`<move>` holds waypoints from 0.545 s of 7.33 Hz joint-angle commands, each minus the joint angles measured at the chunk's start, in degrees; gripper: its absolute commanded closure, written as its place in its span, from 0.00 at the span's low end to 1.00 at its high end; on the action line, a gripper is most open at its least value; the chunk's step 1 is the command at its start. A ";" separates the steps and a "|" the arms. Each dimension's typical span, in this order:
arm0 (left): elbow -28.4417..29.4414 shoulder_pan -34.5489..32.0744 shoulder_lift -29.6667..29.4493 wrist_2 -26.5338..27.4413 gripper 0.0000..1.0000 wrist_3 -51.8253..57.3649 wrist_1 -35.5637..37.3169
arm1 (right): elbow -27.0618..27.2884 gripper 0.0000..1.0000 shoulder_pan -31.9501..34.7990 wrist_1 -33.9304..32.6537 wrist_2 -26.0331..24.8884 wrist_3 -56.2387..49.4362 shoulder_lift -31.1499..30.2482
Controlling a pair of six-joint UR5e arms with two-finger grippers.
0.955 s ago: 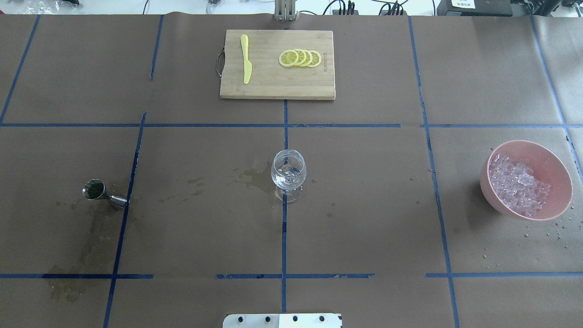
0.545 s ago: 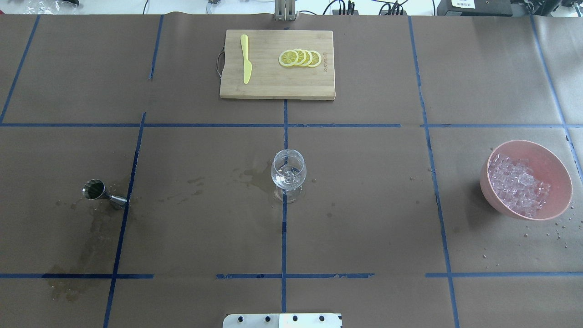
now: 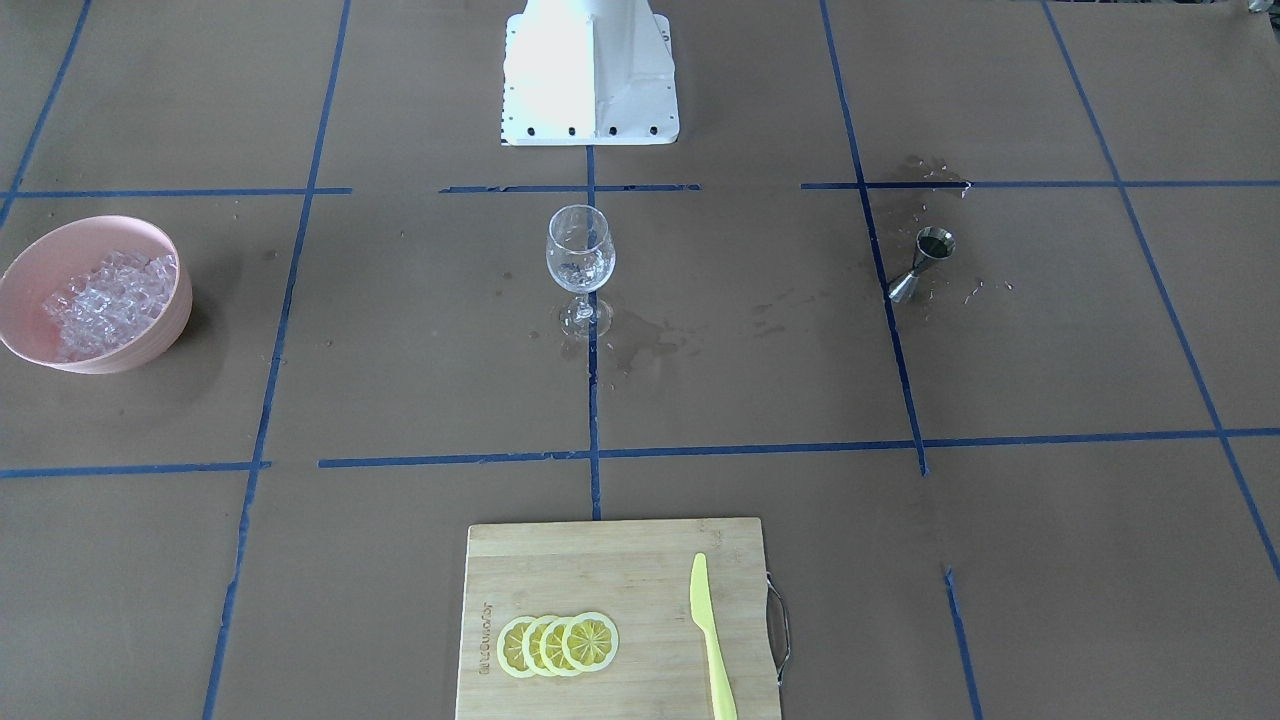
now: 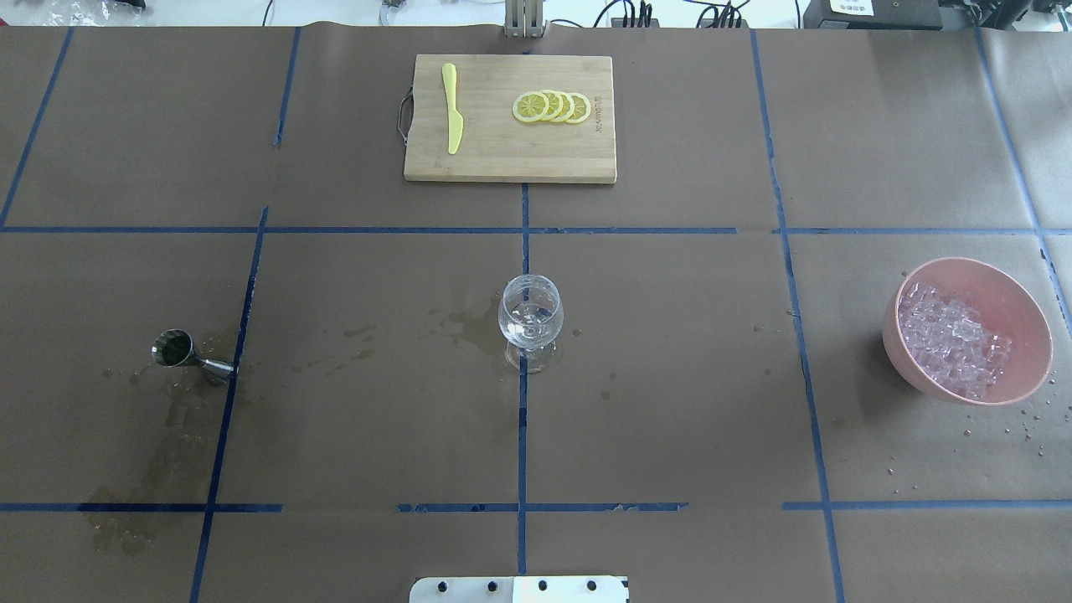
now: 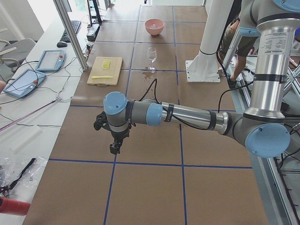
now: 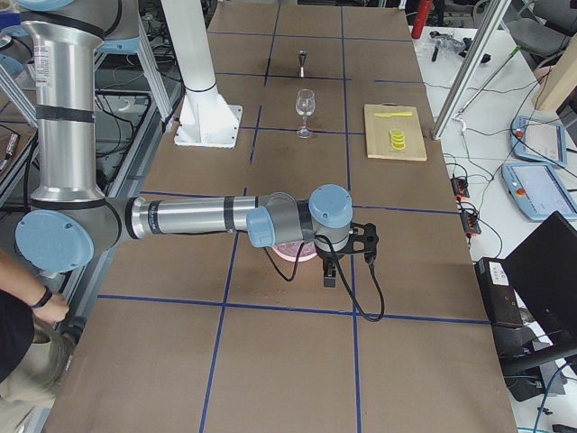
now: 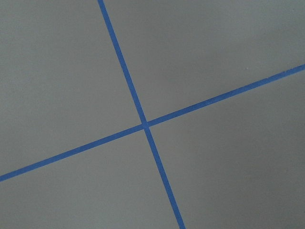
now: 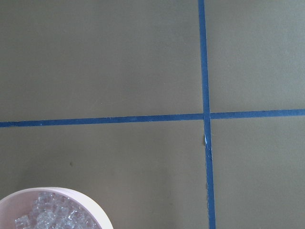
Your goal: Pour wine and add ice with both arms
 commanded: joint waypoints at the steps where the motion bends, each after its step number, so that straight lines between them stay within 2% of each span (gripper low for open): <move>1: -1.84 0.25 1.17 -3.83 0.00 -0.34 -5.08 | 0.49 0.00 -0.01 0.09 0.03 0.58 1.09; 3: -1.32 3.56 1.16 -5.61 0.00 -5.68 -15.26 | 1.54 0.00 -0.01 0.09 0.11 0.50 1.09; 4: -2.10 5.07 0.64 -5.18 0.00 -14.41 -26.72 | 1.81 0.00 -0.27 0.09 0.11 0.50 1.18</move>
